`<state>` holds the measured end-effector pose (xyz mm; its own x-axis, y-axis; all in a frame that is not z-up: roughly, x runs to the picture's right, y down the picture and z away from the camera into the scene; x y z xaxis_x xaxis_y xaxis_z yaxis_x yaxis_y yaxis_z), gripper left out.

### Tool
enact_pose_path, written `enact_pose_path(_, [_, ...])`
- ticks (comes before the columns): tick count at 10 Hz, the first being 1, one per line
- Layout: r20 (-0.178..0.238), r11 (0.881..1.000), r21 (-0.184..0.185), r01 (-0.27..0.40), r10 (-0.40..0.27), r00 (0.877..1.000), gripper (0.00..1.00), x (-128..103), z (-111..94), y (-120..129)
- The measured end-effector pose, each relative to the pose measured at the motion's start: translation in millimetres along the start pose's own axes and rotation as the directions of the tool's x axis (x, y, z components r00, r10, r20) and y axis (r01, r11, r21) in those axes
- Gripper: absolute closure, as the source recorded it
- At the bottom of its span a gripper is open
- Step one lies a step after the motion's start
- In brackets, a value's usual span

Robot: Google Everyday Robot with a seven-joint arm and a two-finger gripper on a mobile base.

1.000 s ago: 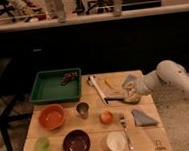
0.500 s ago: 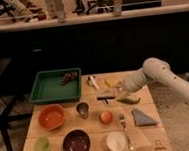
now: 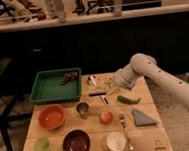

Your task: Place eraser in tray

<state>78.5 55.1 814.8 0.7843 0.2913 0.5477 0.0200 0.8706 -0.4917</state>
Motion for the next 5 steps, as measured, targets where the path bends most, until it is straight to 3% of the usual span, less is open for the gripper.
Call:
enact_pose_path(3, [0.014, 1.0, -0.02, -0.001, 0.001, 1.0, 1.0, -19.2, 26.2, -18.2])
enact_pose_path(5, [0.015, 1.0, -0.024, -0.003, 0.003, 1.0, 1.0, -19.2, 28.0, -18.5])
